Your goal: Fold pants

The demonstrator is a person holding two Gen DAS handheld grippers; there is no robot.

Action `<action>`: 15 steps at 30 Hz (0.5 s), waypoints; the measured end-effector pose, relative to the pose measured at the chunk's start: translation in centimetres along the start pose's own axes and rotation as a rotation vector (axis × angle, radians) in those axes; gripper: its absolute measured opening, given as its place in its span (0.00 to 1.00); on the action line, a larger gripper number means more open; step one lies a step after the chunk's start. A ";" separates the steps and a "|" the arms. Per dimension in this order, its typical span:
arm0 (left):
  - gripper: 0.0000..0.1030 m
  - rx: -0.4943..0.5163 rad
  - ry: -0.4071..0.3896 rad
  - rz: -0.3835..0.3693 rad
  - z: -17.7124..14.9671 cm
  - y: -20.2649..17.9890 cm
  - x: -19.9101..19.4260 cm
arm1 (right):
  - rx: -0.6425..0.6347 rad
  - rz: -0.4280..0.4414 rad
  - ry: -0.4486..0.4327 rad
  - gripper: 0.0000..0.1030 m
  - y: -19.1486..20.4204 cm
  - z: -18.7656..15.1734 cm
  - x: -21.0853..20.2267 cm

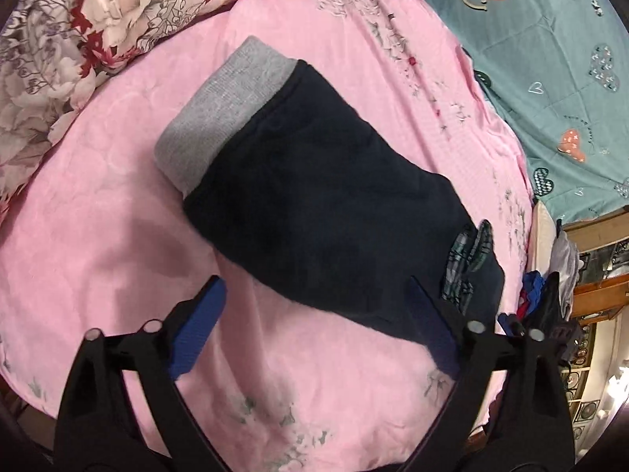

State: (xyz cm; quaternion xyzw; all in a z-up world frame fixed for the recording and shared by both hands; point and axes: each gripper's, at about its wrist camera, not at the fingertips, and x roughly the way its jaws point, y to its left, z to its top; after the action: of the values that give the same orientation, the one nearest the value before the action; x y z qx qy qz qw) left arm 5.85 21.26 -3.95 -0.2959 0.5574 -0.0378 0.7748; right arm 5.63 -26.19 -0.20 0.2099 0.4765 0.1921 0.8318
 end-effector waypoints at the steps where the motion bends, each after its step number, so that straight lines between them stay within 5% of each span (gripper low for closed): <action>1: 0.79 -0.016 0.010 -0.003 0.5 0.3 0.7 | 0.002 0.004 0.003 0.50 -0.1 0.0 -0.1; 15: 0.78 -0.097 -0.059 -0.044 4.2 1.6 3.1 | 0.055 -0.012 -0.015 0.50 -1.8 0.0 -1.0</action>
State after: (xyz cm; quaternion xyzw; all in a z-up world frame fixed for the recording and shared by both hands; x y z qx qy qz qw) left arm 10.28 23.09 -6.53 -0.3461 0.5289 -0.0191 0.7747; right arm 5.39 -28.23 -0.47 0.2312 0.4766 0.1726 0.8305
